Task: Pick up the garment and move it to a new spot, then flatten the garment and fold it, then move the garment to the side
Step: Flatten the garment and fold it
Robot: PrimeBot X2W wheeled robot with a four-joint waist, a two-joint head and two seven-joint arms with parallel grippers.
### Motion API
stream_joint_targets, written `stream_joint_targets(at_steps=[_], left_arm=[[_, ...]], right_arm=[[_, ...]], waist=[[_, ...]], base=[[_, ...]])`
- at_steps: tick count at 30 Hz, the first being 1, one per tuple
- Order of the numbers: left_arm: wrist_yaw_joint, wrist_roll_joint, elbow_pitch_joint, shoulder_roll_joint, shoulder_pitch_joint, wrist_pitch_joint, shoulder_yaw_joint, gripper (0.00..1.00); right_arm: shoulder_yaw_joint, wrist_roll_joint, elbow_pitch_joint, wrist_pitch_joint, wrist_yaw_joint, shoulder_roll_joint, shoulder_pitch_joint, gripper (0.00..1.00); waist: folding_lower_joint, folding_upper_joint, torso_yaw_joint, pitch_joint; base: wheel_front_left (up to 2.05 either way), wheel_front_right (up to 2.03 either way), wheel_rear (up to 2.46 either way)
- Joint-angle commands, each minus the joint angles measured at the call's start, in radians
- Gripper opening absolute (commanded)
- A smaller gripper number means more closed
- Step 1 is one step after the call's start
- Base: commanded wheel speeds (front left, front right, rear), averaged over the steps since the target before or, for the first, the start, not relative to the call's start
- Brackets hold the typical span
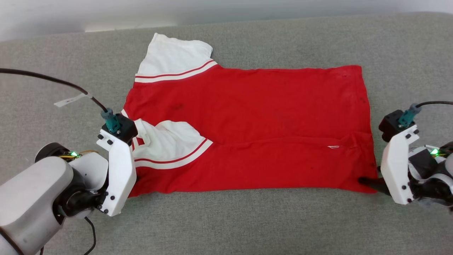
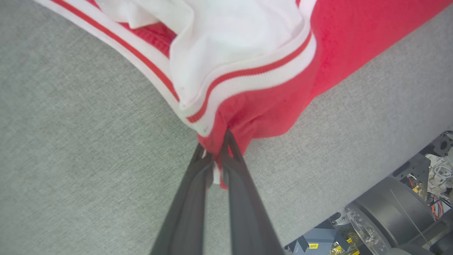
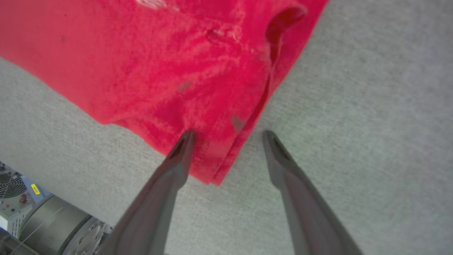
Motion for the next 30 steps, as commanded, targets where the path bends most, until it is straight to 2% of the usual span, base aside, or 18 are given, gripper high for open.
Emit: stream_joint_targets(at_steps=[1, 7, 8, 9, 13, 14, 16, 25, 30], left_arm=[[0.001, 0.007, 0.0, -0.002, -0.005, -0.005, 0.002, 0.0], [-0.004, 0.014, 0.01, -0.007, -0.004, -0.008, -0.006, 0.0], [-0.005, 0.013, 0.013, -0.008, 0.0, -0.01, -0.007, 0.0], [-0.005, 0.01, 0.017, -0.009, 0.006, -0.013, -0.008, 0.0], [-0.003, -0.006, 0.036, -0.002, 0.03, -0.032, -0.003, 0.0], [-0.008, -0.018, 0.042, 0.011, 0.048, -0.047, 0.003, 0.0], [-0.005, -0.035, 0.038, 0.019, 0.067, -0.056, 0.009, 0.0], [0.013, -0.072, -0.039, 0.078, 0.153, -0.071, 0.0, 0.0], [0.035, -0.084, -0.09, 0.089, 0.218, -0.093, -0.019, 0.0]], right_arm=[[0.008, 0.001, 0.012, -0.006, 0.0, 0.015, 0.011, 1.0], [0.076, -0.007, 0.09, -0.029, 0.0, 0.107, 0.058, 1.0], [0.083, -0.009, 0.094, -0.037, 0.0, 0.114, 0.057, 0.42], [0.086, -0.012, 0.094, -0.052, 0.0, 0.119, 0.051, 0.0], [0.077, -0.012, 0.087, -0.105, 0.0, 0.091, 0.012, 0.0], [0.075, -0.006, 0.055, -0.131, 0.0, 0.038, -0.012, 0.0], [0.077, 0.003, 0.022, -0.142, 0.0, 0.002, -0.013, 0.0], [0.102, 0.053, -0.151, -0.13, -0.001, -0.158, 0.05, 0.0], [0.104, 0.07, -0.199, -0.118, -0.001, -0.204, 0.11, 0.0]], waist=[[0.0, 0.0, 0.003, 0.011], [0.0, 0.0, 0.004, 0.031], [0.0, 0.0, 0.003, 0.032], [0.0, 0.0, 0.002, 0.032], [0.0, 0.0, -0.005, 0.009], [0.0, 0.0, -0.007, -0.022], [0.0, 0.0, -0.008, -0.043], [0.0, 0.0, -0.007, -0.111], [0.0, 0.0, -0.007, -0.114]], base=[[0.0, 0.0, 0.0], [0.0, 0.0, 0.0], [0.0, 0.0, 0.0], [0.0, 0.0, 0.0], [0.0, 0.0, 0.0], [0.0, 0.0, 0.0], [0.0, 0.0, 0.0], [0.0, 0.0, 0.0], [0.0, 0.0, 0.0]])
